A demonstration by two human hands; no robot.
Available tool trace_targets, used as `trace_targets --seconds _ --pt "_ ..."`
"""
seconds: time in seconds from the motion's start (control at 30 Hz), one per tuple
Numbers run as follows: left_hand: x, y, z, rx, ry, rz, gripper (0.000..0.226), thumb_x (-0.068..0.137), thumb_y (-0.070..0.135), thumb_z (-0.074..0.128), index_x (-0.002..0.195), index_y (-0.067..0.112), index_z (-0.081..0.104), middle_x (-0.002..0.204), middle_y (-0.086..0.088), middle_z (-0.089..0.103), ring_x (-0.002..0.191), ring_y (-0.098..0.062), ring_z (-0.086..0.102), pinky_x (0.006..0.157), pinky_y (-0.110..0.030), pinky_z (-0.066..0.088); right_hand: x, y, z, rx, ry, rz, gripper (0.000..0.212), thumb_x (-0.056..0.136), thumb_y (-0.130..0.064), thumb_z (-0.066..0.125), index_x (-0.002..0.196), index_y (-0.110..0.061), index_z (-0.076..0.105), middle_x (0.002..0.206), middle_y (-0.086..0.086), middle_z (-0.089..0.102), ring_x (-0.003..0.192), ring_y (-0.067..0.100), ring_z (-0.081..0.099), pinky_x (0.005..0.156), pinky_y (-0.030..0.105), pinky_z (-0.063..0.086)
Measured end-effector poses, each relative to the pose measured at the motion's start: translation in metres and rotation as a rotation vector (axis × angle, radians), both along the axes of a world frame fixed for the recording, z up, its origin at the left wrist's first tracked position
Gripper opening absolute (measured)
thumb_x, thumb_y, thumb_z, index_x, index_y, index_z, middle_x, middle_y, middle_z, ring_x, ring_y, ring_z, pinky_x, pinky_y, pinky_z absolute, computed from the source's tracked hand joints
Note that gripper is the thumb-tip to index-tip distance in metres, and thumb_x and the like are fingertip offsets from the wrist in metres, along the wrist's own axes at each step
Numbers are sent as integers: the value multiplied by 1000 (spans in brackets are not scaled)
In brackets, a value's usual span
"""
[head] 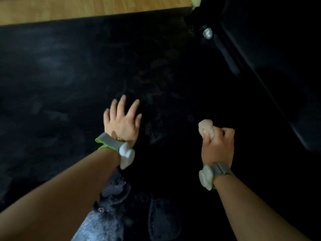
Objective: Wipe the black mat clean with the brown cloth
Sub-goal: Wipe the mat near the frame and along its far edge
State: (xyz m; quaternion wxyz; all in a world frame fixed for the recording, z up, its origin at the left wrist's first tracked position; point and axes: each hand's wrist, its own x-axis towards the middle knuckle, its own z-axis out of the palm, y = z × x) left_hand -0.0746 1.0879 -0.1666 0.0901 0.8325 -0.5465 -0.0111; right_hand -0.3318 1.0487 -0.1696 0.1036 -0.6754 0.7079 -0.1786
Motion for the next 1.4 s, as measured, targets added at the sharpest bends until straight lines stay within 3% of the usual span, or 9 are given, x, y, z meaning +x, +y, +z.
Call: trace_targets --seconds 0.1,0.53,0.73,0.87,0.97,1.07,1.17,1.27,1.4 --pt "8 -9 -22 128 -1 14 50 97 51 23 146 42 23 157 1 18 144 -28 12 113 -53 9 1 2 0 56 12 -18 39 95 -40 46 119 -11 57 117 6 41 95 24 52 80 40 51" --pt "12 -14 -22 135 31 6 54 92 53 19 143 39 34 153 -1 30 141 -31 25 108 -59 20 -4 -24 5 97 3 29 39 94 -35 50 127 -15 54 112 5 39 77 28 57 68 35 52" --pt "11 -13 -20 147 22 37 53 93 54 16 144 43 26 155 3 23 143 -26 17 112 -55 16 10 -103 17 92 -34 -250 36 98 -35 47 122 -8 47 121 17 42 88 39 56 71 41 50" --pt "9 -11 -17 172 35 40 55 93 55 11 146 45 19 157 5 16 145 -24 10 114 -53 10 76 -32 15 42 -117 223 22 92 -31 59 104 -13 61 92 9 53 60 26 58 50 23 42" --pt "7 -10 -16 174 29 39 54 93 55 9 146 45 15 158 6 13 145 -24 7 115 -52 9 78 -43 8 -14 -67 457 20 77 -20 75 92 -12 65 83 12 55 51 31 58 42 25 42" --pt "7 -9 -17 155 30 36 53 93 54 13 146 45 19 157 5 16 145 -25 10 114 -53 11 52 -109 20 -69 -4 166 22 85 -23 60 99 -6 63 100 22 55 73 40 61 56 36 48" --pt "7 -9 -18 158 15 21 53 94 54 14 146 45 18 157 5 15 145 -25 9 114 -53 11 47 -140 19 83 75 -172 35 101 -32 37 123 -8 48 124 17 43 96 37 53 64 36 36" --pt "9 -9 -20 155 18 21 53 94 54 15 146 44 17 158 5 13 145 -24 8 114 -53 10 101 -91 12 -27 34 300 50 92 -37 23 112 -10 60 104 14 55 88 35 53 56 33 41" --pt "8 -9 -18 146 6 6 53 94 53 19 146 42 23 156 3 20 144 -27 16 112 -55 16 131 -49 10 -22 -100 633 37 85 -39 42 99 -14 65 90 12 55 57 31 57 45 29 44"
